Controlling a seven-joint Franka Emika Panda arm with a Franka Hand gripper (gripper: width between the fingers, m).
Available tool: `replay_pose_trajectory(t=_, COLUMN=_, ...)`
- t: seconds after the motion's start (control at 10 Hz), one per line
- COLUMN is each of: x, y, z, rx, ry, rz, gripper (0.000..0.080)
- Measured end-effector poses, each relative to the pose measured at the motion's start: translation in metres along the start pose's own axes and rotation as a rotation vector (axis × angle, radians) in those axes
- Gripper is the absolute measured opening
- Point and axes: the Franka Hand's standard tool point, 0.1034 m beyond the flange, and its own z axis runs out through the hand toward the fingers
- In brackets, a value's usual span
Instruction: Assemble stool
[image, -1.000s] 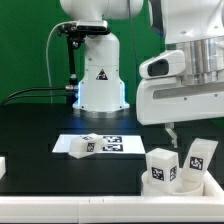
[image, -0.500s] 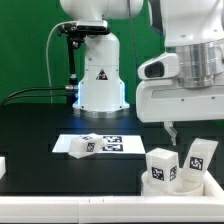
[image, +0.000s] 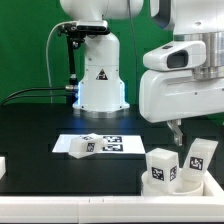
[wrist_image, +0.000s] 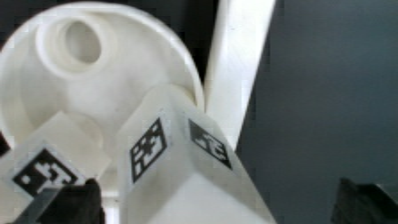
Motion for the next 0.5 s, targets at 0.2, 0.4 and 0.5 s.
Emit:
replay_pose_trajectory(t=0.2, x=0.000, y=0.002, z=0.000, rx=-0.011, ry=-0.003, rz=-0.145, gripper=0.0649)
replay_pose_trajectory(t=0.4, x=0.011, y=0.011, z=-0.002, rx=-0.042, ry=-0.004, rz=-0.453, gripper=0.0649)
replay_pose_trajectory(t=0.5, x=0.017, y=0.016, z=-0.002, rx=-0.044, ry=-0.003, rz=-0.509, gripper=0.0649)
